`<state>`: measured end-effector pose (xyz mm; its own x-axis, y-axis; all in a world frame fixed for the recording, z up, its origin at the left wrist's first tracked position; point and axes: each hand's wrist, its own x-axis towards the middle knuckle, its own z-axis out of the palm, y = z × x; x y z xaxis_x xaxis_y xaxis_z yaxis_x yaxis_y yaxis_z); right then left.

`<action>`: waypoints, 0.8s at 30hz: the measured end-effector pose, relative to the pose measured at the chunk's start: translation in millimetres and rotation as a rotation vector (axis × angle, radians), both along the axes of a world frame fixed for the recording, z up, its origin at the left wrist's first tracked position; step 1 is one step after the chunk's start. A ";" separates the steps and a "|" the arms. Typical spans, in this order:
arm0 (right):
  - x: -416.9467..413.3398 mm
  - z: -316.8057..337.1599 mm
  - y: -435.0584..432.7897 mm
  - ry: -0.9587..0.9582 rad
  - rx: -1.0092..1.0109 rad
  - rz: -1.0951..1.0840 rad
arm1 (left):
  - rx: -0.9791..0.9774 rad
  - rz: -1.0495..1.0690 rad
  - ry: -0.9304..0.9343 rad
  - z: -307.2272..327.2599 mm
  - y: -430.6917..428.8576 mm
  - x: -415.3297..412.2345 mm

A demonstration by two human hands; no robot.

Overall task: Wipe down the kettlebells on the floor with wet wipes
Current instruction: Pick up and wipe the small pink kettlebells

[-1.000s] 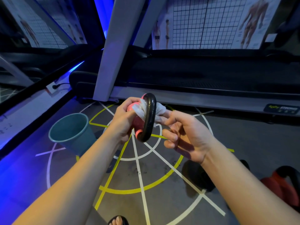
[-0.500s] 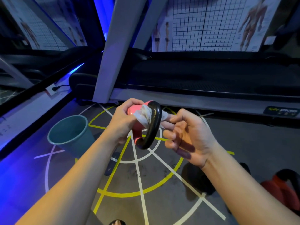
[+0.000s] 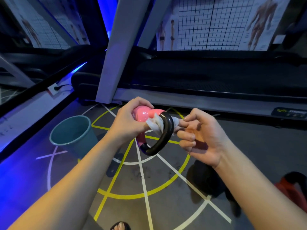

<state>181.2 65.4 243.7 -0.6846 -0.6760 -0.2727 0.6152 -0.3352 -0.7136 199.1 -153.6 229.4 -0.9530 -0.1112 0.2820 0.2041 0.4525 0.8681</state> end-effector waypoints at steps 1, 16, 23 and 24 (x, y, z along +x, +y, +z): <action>-1.4 -2.2 1.5 -0.013 0.015 0.006 | -0.085 -0.011 0.034 1.2 -2.6 0.8; -11.0 -12.8 -6.4 0.053 0.226 0.030 | -0.493 -0.034 0.251 -1.4 -9.9 10.0; -11.3 -16.8 -3.8 0.145 0.315 0.090 | -0.657 -0.161 0.309 -4.0 -4.4 10.8; -11.4 -15.9 -4.0 0.161 0.319 0.104 | -0.577 -0.123 0.305 -3.5 -5.7 11.6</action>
<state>169.8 61.5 227.8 -0.6680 -0.6425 -0.3754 0.5056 -0.0217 -0.8625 210.7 -159.3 225.9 -0.8169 0.2429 0.5232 0.4822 0.7854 0.3882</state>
